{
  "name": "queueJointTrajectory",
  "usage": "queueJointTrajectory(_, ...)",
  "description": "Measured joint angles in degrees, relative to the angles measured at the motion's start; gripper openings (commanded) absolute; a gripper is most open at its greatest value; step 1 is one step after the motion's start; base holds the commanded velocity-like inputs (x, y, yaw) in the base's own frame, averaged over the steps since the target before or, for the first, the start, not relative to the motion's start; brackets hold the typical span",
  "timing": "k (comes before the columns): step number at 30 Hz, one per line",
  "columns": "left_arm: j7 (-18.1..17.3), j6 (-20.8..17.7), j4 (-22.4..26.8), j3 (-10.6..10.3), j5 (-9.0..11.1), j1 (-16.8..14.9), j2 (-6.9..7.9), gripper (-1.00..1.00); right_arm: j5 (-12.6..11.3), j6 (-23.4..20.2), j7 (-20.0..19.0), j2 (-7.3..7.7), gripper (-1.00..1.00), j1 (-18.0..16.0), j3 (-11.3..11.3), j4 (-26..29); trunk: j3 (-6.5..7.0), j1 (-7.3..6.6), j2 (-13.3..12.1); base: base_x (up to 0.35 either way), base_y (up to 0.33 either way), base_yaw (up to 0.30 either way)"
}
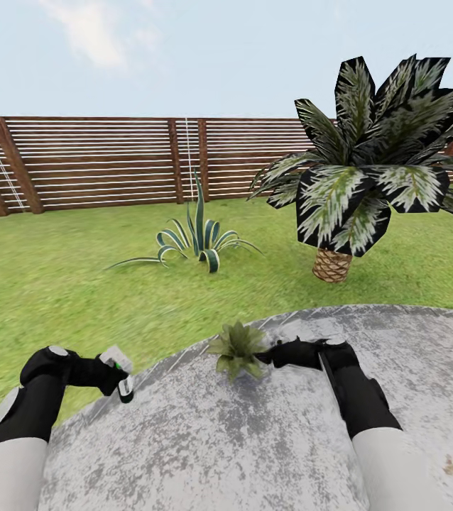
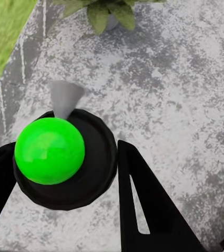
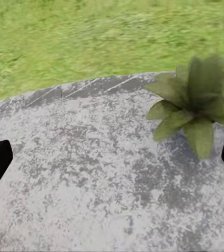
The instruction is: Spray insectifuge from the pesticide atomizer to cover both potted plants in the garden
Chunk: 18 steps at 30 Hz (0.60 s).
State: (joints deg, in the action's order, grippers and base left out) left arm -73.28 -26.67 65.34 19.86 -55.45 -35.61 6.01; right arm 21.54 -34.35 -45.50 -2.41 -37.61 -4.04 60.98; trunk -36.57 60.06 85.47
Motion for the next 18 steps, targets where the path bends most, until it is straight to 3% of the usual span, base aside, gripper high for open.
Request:
queueJointTrajectory(3, 0.7, -0.2, 0.0, 2.2, 0.0, 0.2, -0.60, -1.00, 0.1, 5.4, 0.6, -0.04, 1.00, 1.3, -11.7, 0.0, 0.00, 0.00, 0.0, 0.000, 0.000, 0.000)
queueJointTrajectory(5, 2.2, -0.3, 0.0, 3.6, -0.1, 0.2, -1.95, -1.00, 0.2, 11.2, 0.7, -0.06, 1.00, 2.2, -20.5, 0.0, 0.00, 0.00, 0.0, 0.000, 0.000, 0.000)
queueJointTrajectory(6, 4.3, -0.7, -0.1, 5.0, -0.2, 0.2, -2.94, -1.00, 0.3, 13.4, 0.7, -0.09, 1.00, 2.6, -25.9, 0.0, 0.00, 0.00, 0.0, 0.000, 0.000, 0.000)
queueJointTrajectory(8, 8.8, -2.0, -1.1, 7.3, -0.2, 0.3, -4.63, -1.00, 0.4, 15.2, 0.9, -0.12, 1.00, 3.7, -33.4, -0.2, -0.01, 0.00, 0.0, 0.000, 0.000, 0.000)
queueJointTrajectory(10, 15.3, -3.2, -3.3, 8.6, -0.2, 0.3, -6.38, -1.00, 0.7, 17.9, 1.0, -0.12, 1.00, 4.7, -39.7, -0.5, -0.01, 0.00, 0.0, 0.000, 0.000, 0.000)
queueJointTrajectory(11, 20.7, -3.8, -5.0, 9.0, -0.1, 0.3, -7.65, -1.00, 1.4, 20.9, 1.1, -0.13, 1.00, 5.3, -43.5, -0.7, -0.01, 0.00, 0.0, 0.000, 0.000, 0.000)
queueJointTrajectory(13, 26.8, -4.3, -6.6, 9.3, 0.0, 0.3, -9.37, -1.00, 2.5, 24.7, 1.1, -0.15, 1.00, 5.7, -49.4, -0.9, 0.00, 0.00, 0.0, 0.000, 0.000, 0.000)
queueJointTrajectory(14, 28.7, -4.4, -7.1, 9.3, 0.1, 0.3, -10.12, -1.00, 2.9, 25.9, 1.1, -0.14, 1.00, 5.8, -52.7, -0.9, 0.00, 0.00, 0.0, 0.000, 0.000, 0.000)
queueJointTrajectory(15, 30.3, -4.7, -7.4, 9.4, 0.1, 0.3, -10.84, -1.00, 3.9, 26.9, 1.1, -0.15, 1.00, 5.9, -57.7, -0.9, -0.01, 0.00, 0.0, 0.000, 0.000, 0.000)
queueJointTrajectory(17, 31.5, -6.5, -7.7, 9.8, 0.1, 0.3, -11.33, -1.00, 6.7, 27.9, 1.4, -0.17, 1.00, 6.0, -63.4, -1.4, 0.00, 0.00, 0.0, 0.000, 0.000, 0.000)
queueJointTrajectory(18, 31.7, -7.9, -7.8, 10.2, 0.1, 0.3, -11.40, -1.00, 8.1, 28.0, 1.5, -0.18, 1.00, 6.0, -64.6, -1.8, 0.00, 0.00, 0.0, 0.000, 0.000, 0.000)
